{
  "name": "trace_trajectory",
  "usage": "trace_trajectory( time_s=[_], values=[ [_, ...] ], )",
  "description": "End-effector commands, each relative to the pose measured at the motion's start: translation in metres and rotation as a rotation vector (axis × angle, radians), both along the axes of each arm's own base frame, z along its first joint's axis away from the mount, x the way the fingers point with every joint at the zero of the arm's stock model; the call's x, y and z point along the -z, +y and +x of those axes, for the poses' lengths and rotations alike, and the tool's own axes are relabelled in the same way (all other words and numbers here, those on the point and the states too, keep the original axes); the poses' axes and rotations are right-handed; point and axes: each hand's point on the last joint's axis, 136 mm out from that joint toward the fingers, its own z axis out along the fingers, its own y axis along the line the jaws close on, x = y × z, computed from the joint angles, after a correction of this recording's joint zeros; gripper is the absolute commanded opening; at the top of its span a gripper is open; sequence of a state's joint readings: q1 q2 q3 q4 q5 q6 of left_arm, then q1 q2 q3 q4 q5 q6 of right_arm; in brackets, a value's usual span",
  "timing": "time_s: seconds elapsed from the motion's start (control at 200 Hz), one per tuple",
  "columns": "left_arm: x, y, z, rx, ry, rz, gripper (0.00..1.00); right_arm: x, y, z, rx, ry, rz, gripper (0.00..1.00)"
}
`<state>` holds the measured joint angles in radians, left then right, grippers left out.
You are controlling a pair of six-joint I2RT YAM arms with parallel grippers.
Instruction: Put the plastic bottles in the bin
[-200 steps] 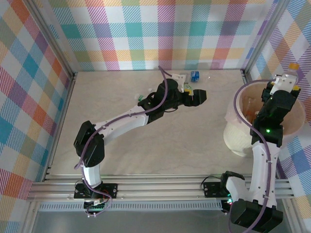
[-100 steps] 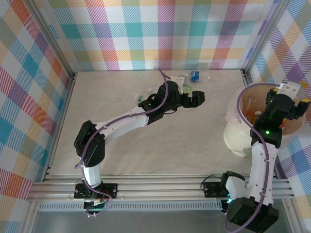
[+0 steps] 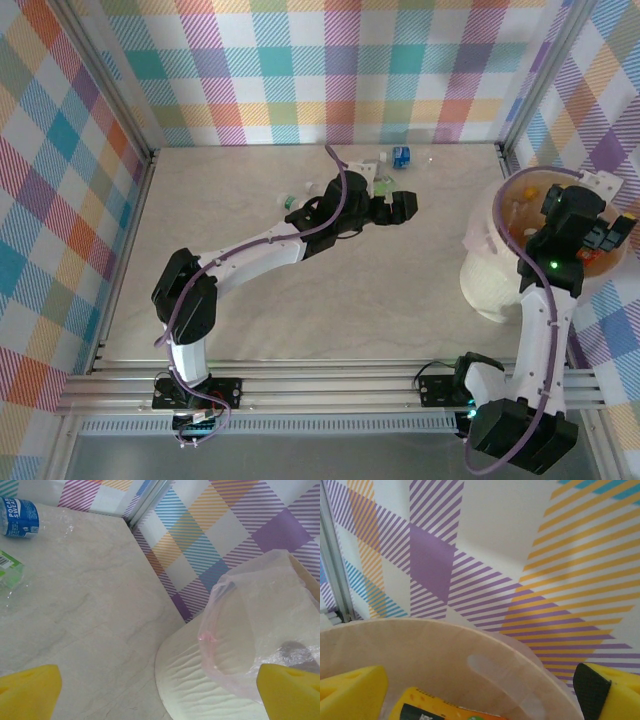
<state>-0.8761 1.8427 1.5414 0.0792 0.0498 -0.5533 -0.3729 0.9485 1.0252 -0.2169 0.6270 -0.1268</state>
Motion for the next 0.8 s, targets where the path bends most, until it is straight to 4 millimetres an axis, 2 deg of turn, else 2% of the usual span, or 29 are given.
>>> trace_trajectory(
  time_s=[0.0,0.205,0.365,0.44,0.51,0.59,0.69,0.795],
  values=[
    [-0.024,0.007,-0.001,-0.019,-0.044,-0.011,1.00,0.018,0.007,0.011,-0.048,0.034,0.121,0.96],
    [-0.019,0.004,0.003,-0.028,-0.024,0.002,1.00,0.058,0.029,0.037,-0.177,0.138,0.329,1.00],
    [-0.014,0.001,0.005,-0.029,-0.008,0.008,1.00,0.092,0.043,0.053,-0.272,0.259,0.432,1.00],
    [-0.012,0.000,0.007,-0.030,-0.004,0.013,1.00,0.101,0.048,0.057,-0.307,0.293,0.455,1.00],
    [-0.012,-0.001,0.007,-0.029,0.000,0.017,1.00,0.098,0.052,0.059,-0.337,0.293,0.455,1.00],
    [-0.012,-0.002,0.008,-0.028,0.000,0.018,1.00,0.086,0.064,0.062,-0.410,0.268,0.452,1.00],
    [-0.011,-0.003,0.009,-0.029,0.002,0.020,1.00,0.062,0.077,0.059,-0.473,0.196,0.456,1.00],
    [-0.009,-0.005,0.010,-0.027,0.004,0.021,1.00,0.031,0.069,0.045,-0.366,0.034,0.476,1.00]
  ],
)
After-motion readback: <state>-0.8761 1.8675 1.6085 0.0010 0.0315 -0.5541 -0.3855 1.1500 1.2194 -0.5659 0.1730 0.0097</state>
